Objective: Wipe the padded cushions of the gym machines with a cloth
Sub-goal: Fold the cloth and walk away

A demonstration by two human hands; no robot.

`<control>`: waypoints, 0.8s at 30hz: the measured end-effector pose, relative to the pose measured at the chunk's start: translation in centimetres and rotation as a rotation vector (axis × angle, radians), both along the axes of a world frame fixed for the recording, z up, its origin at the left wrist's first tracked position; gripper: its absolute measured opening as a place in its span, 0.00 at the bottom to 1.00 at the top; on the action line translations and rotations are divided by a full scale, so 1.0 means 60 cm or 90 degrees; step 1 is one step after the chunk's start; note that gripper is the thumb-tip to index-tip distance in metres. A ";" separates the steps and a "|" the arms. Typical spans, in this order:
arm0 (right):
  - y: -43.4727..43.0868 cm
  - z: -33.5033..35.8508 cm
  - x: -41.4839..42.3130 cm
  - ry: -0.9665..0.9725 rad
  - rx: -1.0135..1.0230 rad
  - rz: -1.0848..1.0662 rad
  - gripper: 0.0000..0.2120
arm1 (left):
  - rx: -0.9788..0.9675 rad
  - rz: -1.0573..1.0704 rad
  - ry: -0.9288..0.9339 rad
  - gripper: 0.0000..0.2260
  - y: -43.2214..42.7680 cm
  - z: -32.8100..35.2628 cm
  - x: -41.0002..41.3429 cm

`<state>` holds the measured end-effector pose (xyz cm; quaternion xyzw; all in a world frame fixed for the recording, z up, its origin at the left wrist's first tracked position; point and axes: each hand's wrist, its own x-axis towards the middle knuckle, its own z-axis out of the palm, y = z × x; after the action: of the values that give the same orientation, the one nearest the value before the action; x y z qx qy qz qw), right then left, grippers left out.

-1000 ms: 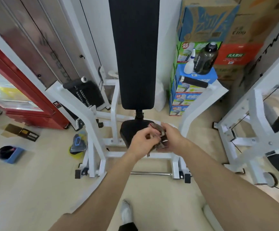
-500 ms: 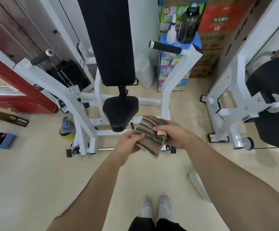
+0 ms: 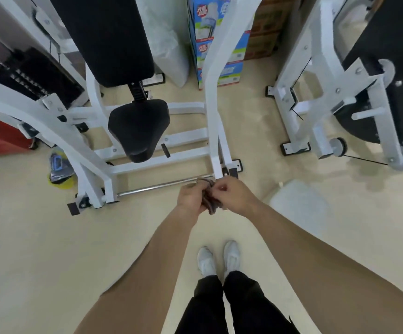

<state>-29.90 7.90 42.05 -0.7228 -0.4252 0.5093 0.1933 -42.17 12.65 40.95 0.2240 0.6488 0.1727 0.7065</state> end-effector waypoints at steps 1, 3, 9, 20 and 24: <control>-0.009 -0.013 0.009 -0.017 -0.001 -0.044 0.06 | 0.003 -0.033 0.001 0.07 -0.007 -0.012 0.007; -0.031 -0.047 0.033 -0.037 -0.007 -0.070 0.21 | -0.012 -0.097 -0.021 0.04 -0.019 -0.038 0.024; -0.096 -0.143 0.156 0.055 -0.128 -0.139 0.14 | -0.003 -0.238 -0.041 0.12 -0.059 -0.123 0.122; -0.267 -0.408 0.439 0.036 -0.215 -0.374 0.12 | -0.019 -0.310 0.041 0.14 -0.178 -0.405 0.433; -0.297 -0.491 0.516 0.010 -0.218 -0.392 0.20 | 0.005 -0.358 0.047 0.23 -0.207 -0.485 0.517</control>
<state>1.05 -9.90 12.61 -0.8352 -0.0945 0.4964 0.2170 -11.16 0.23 11.85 0.4041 0.5858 -0.0356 0.7017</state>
